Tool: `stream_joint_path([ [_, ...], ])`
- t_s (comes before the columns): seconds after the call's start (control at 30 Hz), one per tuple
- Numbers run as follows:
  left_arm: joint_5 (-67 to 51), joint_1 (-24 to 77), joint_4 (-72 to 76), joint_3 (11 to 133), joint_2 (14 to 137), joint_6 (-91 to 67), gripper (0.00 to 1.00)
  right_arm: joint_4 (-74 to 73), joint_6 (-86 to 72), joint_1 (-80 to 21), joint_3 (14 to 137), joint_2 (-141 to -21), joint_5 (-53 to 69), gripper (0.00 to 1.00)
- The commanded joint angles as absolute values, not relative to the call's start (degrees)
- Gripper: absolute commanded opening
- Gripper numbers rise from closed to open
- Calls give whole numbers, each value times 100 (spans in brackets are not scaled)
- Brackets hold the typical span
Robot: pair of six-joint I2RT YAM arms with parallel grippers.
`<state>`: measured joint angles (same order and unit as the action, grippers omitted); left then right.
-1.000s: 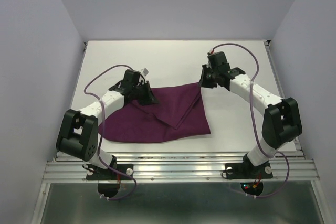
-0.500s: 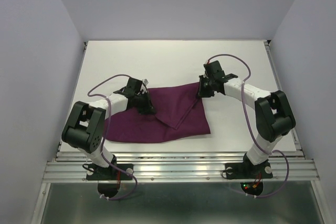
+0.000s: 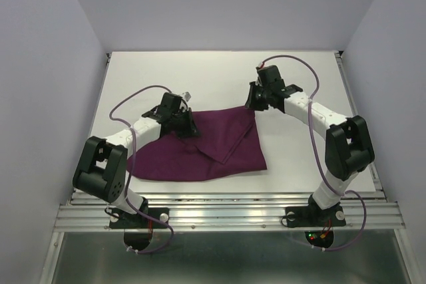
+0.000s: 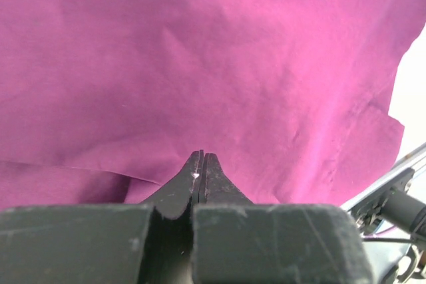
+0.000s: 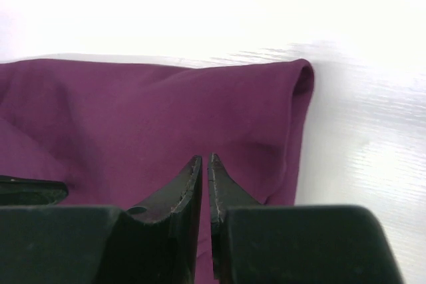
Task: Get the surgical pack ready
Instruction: Pack the surgical kit at the center of the board.
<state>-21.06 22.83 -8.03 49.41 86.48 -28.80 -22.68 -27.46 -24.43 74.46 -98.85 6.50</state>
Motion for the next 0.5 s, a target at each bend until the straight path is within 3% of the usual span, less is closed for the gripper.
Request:
stream_joint_path([
  [0.0, -2232, 2469, -923, 4808, 8595, -2637, 0, -2057, -2856, -2593, 7664, -10116, 774, 14],
  [0.23, -2092, 2610, -598, 4307, 9298, -2663, 0, -1969, -2760, -2593, 7392, -10433, 396, 14],
  [0.47, -1794, 2628, -1018, 4640, 8983, -2532, 0, -2171, -2707, -2593, 7426, -10126, 378, 14],
])
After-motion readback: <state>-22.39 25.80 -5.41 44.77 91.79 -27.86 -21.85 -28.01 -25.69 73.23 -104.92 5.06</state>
